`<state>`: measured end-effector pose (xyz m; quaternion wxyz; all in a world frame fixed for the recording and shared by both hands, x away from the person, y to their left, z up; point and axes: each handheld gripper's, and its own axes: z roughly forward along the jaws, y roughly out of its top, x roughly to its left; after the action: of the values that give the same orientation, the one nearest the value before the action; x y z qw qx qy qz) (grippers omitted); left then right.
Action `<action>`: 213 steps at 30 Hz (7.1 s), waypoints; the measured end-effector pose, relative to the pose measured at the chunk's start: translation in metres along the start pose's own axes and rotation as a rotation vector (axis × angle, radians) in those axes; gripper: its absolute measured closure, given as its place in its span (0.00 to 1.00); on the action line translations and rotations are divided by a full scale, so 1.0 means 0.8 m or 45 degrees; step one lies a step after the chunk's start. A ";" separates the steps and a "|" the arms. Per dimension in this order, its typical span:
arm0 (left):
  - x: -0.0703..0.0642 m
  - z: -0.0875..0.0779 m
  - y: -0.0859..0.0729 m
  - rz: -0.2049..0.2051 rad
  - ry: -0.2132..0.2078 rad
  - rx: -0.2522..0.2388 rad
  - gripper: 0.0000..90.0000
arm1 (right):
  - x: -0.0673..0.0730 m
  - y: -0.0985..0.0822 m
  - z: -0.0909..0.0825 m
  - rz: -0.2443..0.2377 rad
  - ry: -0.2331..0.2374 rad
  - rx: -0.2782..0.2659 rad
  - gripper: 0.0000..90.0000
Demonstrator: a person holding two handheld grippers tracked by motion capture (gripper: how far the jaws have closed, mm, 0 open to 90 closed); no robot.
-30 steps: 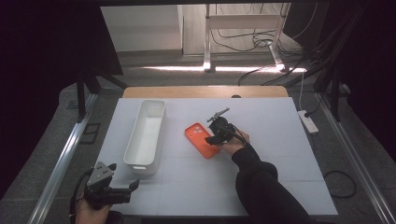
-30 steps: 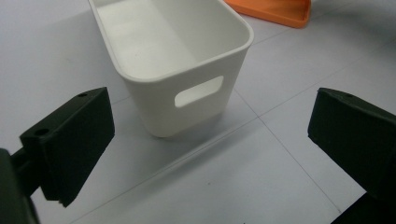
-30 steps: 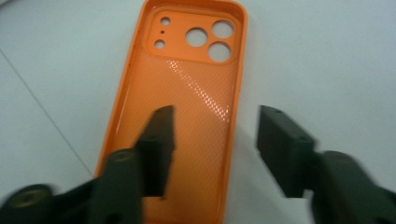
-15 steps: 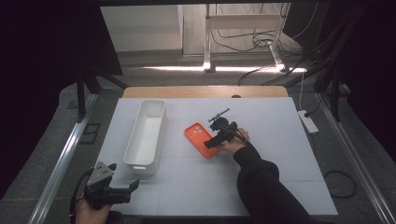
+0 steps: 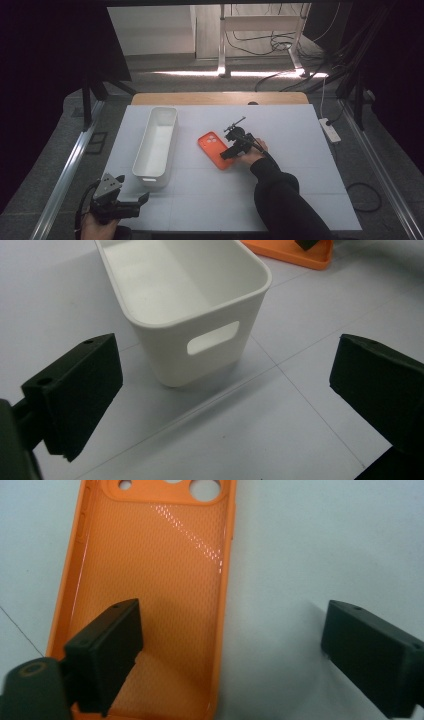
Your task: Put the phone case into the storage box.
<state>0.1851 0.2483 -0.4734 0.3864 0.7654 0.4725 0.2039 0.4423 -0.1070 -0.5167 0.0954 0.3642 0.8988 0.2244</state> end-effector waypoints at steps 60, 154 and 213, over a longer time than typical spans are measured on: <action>-0.032 0.011 0.034 0.089 -0.218 -0.100 0.01 | 0.002 -0.039 -0.087 -0.004 0.121 -0.243 0.99; -0.109 0.180 0.167 -0.045 -0.728 0.091 0.03 | 0.044 -0.117 -0.185 0.037 0.136 -0.606 0.99; -0.095 0.180 0.165 -0.190 -0.892 0.169 0.97 | 0.060 -0.112 -0.182 -0.040 0.192 -0.585 0.59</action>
<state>0.3218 0.0901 -0.4548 0.4883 0.7756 0.3783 -0.1304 0.3046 -0.1792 -0.4314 0.1119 0.3011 0.8343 0.4482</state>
